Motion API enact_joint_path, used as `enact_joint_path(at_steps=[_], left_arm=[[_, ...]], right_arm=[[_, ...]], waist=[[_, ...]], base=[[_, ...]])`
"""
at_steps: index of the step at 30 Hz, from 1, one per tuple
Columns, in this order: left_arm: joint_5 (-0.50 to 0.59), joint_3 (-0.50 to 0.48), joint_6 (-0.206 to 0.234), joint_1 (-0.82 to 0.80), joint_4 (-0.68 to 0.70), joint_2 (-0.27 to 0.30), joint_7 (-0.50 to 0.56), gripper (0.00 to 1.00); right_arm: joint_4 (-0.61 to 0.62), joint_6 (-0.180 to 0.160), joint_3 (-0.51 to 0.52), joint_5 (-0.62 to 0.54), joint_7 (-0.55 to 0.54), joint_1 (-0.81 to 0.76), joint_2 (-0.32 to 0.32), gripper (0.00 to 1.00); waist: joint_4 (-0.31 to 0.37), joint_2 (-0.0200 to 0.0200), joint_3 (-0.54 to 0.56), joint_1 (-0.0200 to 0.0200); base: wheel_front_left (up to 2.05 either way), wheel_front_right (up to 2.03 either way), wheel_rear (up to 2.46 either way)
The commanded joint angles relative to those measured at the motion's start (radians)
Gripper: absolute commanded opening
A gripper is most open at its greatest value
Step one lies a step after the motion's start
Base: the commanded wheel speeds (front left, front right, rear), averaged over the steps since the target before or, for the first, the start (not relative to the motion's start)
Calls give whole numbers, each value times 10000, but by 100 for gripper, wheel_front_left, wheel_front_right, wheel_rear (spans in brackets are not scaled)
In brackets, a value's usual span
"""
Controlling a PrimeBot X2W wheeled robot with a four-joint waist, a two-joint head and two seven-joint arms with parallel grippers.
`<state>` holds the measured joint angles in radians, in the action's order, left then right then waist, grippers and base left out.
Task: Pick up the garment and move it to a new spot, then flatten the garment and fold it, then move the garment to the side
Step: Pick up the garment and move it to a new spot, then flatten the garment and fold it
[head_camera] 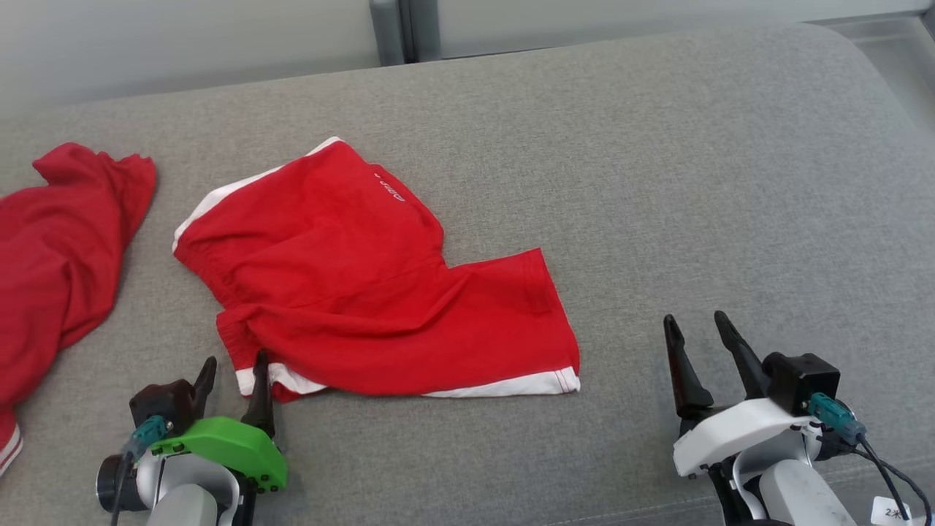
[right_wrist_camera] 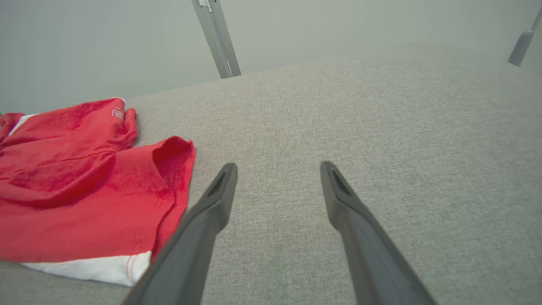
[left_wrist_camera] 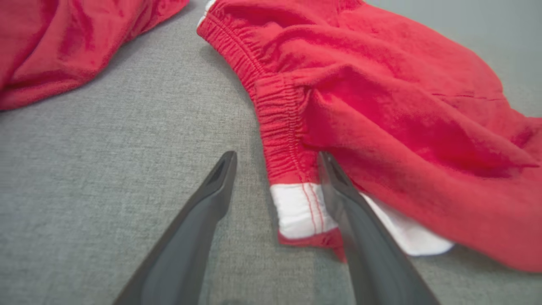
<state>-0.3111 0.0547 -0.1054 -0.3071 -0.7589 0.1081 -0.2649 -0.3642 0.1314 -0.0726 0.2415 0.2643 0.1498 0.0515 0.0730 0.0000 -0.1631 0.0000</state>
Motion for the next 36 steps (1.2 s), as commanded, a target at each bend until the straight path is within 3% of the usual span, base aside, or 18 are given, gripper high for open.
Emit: enact_joint_path(at_steps=[1, 8, 16, 34, 35, 36], left_arm=[[100, -189, 22, 252, 243, -58, 9, 100], [568, -698, -81, 871, 1406, -412, 9, 100], [781, -504, -201, 1112, 1780, -553, 10, 100], [132, 275, -265, 727, 2323, -565, 10, 100], [92, 289, -266, 720, 2355, -565, 10, 100], [65, 312, -266, 719, 2381, -565, 10, 100]], right_arm=[[51, -14, -100, 110, 1, 50, 12, 100], [-58, -14, -823, 471, 1, 158, 36, 100], [-847, -14, -1567, 841, 1, 702, 308, 100], [-2061, -14, -1372, 631, 1, 1789, 488, 100], [-2089, -14, -1398, 622, 1, 1827, 522, 94], [-2106, -14, -1388, 623, 1, 1870, 538, 75]], waist=[[-436, 0, 272, 0], [-1126, 0, 443, 0], [-1938, 0, 215, 0], [-2858, 0, -521, 0], [-2894, 0, -545, 0], [-2927, 0, -572, 0]], base=[[0, 0, 0], [0, 0, 0], [0, 0, 0], [0, 0, 0], [0, 0, 0], [0, 0, 0]])
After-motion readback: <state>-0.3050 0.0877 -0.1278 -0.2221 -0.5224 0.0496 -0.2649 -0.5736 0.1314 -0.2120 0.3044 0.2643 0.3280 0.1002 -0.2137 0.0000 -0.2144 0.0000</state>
